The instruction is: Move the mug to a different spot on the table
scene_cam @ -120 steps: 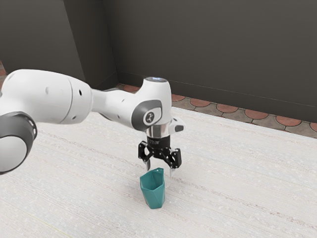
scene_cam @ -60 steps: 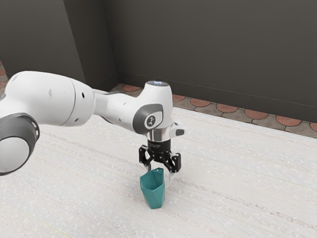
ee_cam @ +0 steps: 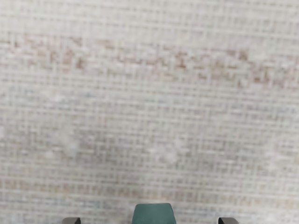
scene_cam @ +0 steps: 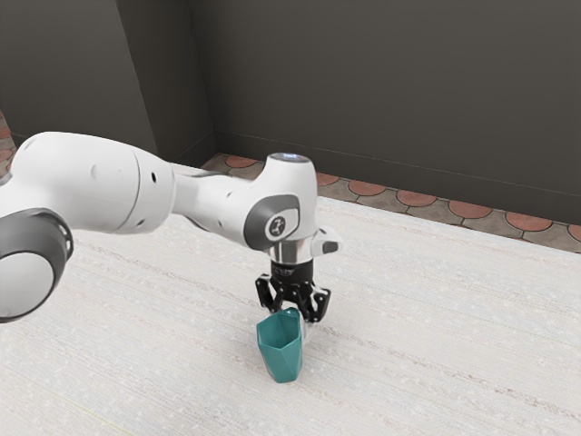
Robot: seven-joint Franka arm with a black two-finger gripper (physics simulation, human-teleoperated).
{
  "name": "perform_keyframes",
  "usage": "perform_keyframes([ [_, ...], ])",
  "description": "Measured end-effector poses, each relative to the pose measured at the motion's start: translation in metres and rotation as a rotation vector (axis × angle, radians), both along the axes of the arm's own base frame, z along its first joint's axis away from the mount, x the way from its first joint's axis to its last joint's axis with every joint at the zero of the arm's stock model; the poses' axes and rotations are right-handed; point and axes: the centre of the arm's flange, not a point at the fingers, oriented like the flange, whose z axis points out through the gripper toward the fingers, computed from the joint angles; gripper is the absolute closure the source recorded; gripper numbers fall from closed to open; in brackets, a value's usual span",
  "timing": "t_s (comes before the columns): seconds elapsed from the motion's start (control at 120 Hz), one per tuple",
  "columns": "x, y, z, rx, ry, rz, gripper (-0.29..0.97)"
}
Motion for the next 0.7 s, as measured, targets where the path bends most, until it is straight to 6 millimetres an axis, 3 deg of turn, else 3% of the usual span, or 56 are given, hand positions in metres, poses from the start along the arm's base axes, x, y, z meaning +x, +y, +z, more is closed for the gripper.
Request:
perform_keyframes([
  [0.175, 0.000, 0.000, -0.001, 0.000, -0.005, 0.002, 0.52],
  [0.7, 0.001, 0.010, 0.011, 0.000, 0.002, 0.034, 0.69],
])
